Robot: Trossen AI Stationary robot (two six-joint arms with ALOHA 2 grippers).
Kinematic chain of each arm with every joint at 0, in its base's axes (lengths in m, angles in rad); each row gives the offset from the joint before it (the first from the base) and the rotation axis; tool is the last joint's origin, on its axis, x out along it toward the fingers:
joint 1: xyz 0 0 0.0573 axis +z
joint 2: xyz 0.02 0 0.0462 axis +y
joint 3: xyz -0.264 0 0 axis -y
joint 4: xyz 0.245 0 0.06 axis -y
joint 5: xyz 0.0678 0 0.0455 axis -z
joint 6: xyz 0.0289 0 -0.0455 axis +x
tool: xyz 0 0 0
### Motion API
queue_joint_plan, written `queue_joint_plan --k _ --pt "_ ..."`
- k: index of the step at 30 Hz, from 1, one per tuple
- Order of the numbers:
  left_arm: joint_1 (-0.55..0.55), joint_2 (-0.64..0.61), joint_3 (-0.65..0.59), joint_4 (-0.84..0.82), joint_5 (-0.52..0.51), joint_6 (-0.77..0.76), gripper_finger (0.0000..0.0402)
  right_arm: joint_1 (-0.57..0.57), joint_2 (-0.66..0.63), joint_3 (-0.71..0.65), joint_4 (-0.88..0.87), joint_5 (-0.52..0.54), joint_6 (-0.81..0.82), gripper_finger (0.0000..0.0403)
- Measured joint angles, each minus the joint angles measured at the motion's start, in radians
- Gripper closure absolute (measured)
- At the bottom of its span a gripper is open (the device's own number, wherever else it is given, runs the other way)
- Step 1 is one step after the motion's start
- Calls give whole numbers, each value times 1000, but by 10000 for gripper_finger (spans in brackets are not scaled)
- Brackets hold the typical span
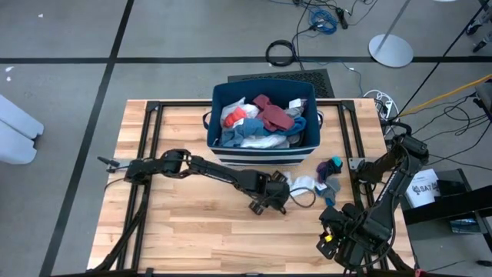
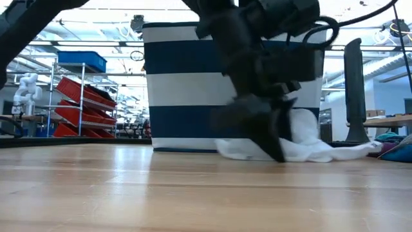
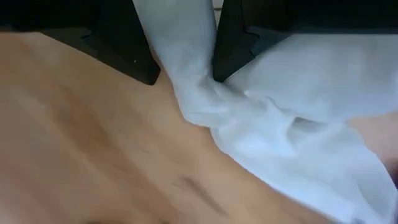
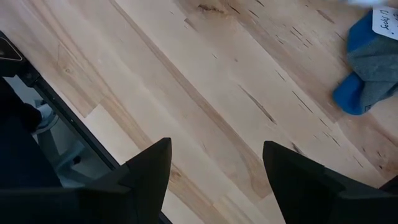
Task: Sort clothes
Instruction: Put the white socks into the blue laundry organizer
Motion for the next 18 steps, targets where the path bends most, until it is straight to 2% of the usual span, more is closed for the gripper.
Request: queue_joint_plan --k 4,10,18 --pt "-43 -35 16 -106 36 -47 221 0 0 0 -1 13 -18 163" --pt "-84 -143 23 -48 53 -49 221 0 1 0 2 30 -57 163" --pt "-42 -135 21 -42 72 -37 221 0 1 0 73 28 -95 163"
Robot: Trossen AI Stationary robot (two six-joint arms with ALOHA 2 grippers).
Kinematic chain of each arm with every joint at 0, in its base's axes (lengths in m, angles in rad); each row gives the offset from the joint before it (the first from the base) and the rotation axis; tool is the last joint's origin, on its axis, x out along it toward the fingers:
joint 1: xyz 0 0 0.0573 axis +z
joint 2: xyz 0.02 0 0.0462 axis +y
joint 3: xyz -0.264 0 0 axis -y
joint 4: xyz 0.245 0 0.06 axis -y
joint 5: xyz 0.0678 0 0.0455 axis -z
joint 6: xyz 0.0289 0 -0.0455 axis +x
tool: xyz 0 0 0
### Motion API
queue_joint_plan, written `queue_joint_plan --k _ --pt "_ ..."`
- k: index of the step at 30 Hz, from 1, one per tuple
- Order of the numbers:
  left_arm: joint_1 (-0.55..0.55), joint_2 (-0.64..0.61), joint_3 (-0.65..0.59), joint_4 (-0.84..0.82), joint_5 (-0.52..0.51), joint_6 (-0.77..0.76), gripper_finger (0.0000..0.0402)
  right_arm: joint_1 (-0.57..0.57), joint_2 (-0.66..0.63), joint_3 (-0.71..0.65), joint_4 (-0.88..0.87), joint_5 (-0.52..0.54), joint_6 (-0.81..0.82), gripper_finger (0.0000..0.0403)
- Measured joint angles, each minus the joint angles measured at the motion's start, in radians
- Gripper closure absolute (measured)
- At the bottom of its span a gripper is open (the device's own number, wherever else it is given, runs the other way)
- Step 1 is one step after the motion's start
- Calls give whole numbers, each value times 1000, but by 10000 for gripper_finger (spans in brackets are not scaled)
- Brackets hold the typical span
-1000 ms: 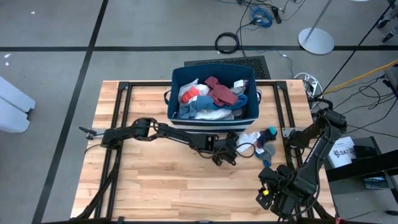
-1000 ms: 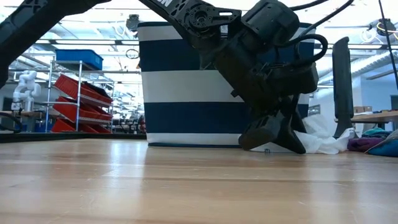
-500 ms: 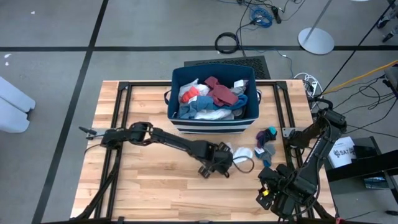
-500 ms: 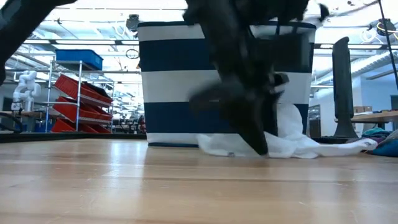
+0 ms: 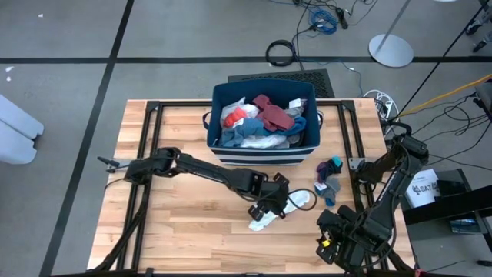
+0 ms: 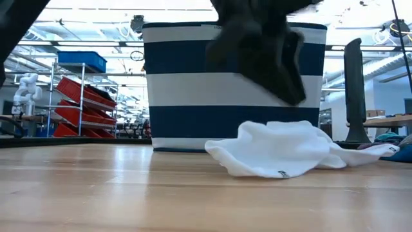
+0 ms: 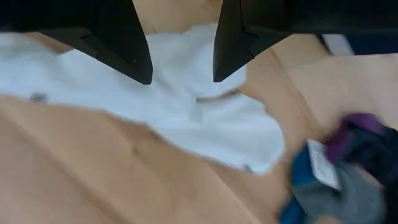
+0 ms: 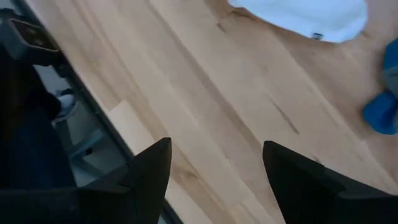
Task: Sort clothes
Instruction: Put the white socks into the blue laundry organizer
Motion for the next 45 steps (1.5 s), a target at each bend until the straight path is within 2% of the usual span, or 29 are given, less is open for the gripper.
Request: queue_joint_plan --k 17,20,26,30,35,41,45 --pt "18 140 0 22 -17 25 229 0 0 0 5 -1 -11 163" --pt "13 143 1 30 -38 16 264 0 0 0 4 -1 -11 163" --pt "6 144 1 29 -51 16 379 -2 0 0 -1 -1 -10 163" --pt "1 139 0 27 -55 16 386 -2 0 0 0 -1 -3 163" --pt "-6 91 -4 -1 -75 15 391 -2 0 0 7 -2 -1 163" --pt "-6 -65 -3 -76 -72 -2 392 -2 0 0 9 3 -3 163" --pt "-7 -178 -3 -148 -10 -16 392 -2 0 0 9 93 -47 163"
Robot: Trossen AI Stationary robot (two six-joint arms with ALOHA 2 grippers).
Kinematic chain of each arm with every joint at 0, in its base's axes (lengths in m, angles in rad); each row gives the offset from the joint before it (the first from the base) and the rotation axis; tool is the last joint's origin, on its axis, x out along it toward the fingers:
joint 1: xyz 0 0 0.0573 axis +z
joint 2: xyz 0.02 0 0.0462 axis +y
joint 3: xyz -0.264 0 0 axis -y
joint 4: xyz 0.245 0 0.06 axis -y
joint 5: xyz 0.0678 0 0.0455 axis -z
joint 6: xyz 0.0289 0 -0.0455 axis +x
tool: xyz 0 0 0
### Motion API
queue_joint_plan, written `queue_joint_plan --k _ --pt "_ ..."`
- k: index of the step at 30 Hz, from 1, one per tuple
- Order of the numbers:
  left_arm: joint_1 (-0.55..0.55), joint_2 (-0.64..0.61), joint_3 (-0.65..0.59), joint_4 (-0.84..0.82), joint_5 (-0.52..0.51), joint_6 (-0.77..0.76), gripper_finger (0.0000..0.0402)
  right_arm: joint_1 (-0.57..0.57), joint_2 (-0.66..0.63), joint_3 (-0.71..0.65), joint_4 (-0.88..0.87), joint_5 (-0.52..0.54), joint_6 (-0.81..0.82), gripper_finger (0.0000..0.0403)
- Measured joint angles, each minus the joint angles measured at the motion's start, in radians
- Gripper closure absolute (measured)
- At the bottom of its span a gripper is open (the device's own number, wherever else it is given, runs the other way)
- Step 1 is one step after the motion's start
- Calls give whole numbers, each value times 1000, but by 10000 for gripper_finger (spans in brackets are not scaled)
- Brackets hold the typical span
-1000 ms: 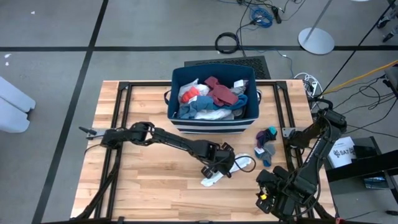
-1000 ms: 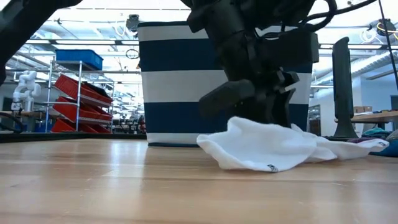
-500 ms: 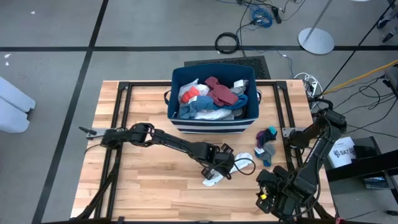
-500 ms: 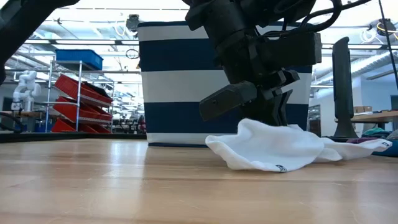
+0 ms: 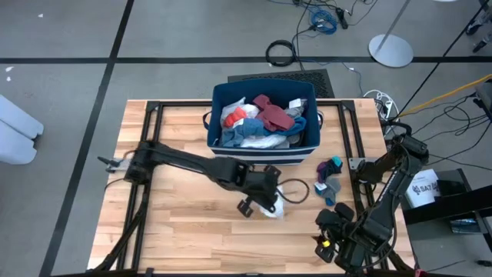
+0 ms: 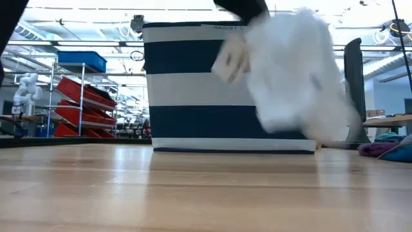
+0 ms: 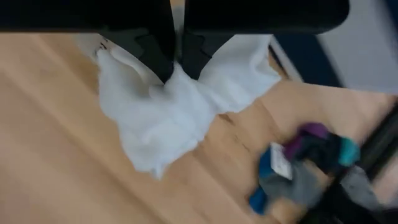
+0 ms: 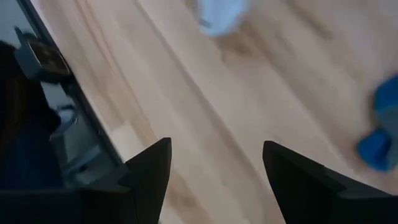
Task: Sort clothes
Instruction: Put the white socks into the blue laundry organizer
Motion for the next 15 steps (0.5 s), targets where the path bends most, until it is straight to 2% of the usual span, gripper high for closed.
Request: queue_joint_plan --k 4,8,10,12,15 --pt "-14 -113 -1 -58 53 -49 392 -2 0 0 8 162 -74 163" --pt "-37 -222 -51 -96 146 -88 392 -14 0 0 80 493 -215 163" --pt "-54 -286 -100 -86 165 -116 392 -27 1 0 174 650 -352 163" --pt "-71 -345 -154 -63 169 -147 392 -47 7 0 292 747 -526 163" --pt "-90 -425 -251 33 170 -224 392 -95 21 0 486 771 -809 163"
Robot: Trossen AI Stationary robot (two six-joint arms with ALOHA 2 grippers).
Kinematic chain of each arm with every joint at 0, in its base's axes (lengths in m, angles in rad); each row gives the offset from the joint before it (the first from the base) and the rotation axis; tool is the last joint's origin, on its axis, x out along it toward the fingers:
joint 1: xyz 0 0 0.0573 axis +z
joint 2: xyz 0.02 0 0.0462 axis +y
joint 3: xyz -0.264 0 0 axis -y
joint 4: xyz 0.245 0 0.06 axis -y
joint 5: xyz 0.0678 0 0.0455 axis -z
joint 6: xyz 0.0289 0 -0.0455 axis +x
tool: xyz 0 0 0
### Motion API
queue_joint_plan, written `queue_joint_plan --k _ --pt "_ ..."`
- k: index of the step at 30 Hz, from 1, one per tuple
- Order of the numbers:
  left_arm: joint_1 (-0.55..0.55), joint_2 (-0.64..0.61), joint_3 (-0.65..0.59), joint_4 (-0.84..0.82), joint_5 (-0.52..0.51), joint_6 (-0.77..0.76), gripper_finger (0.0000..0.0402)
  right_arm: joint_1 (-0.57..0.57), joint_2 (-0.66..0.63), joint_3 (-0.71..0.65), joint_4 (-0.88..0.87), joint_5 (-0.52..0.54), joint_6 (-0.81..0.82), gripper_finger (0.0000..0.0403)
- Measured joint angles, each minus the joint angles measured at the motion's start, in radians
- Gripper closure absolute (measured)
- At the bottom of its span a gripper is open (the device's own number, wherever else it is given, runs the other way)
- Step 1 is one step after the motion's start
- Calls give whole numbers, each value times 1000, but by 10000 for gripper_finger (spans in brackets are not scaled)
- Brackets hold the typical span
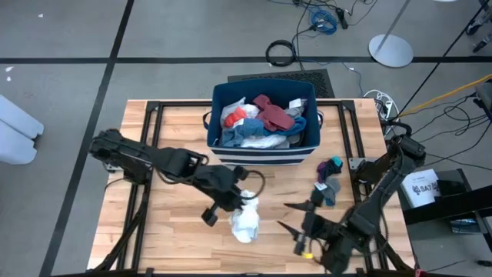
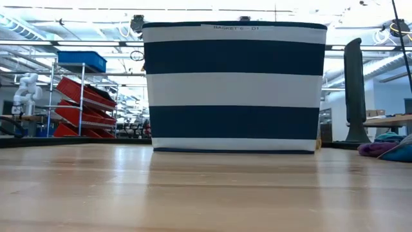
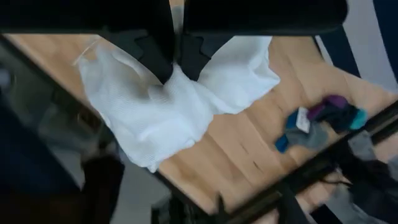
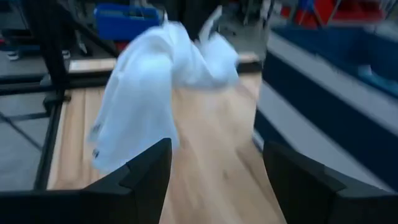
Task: Sort clothes
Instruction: Put the white socks into the blue laundry organizer
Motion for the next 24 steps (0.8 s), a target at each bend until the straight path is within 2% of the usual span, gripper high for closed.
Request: queue_joint_plan --k 5,9,13,16,20,24 --pt "-33 -104 -188 194 -53 -110 392 -92 43 0 349 -30 -405 163" --pt "-57 -147 -312 262 -184 -167 392 -148 77 0 539 -186 -589 163" --pt "-69 -169 -371 302 -265 -213 392 -200 96 0 588 -316 -610 163" --pt "-80 -170 -380 296 -308 -236 392 -228 108 0 590 -305 -617 163" --pt "-91 -170 -380 294 -332 -242 392 -256 133 0 590 -232 -664 163" --pt "-100 -170 -380 290 -341 -231 392 -286 154 0 592 -265 -681 163"
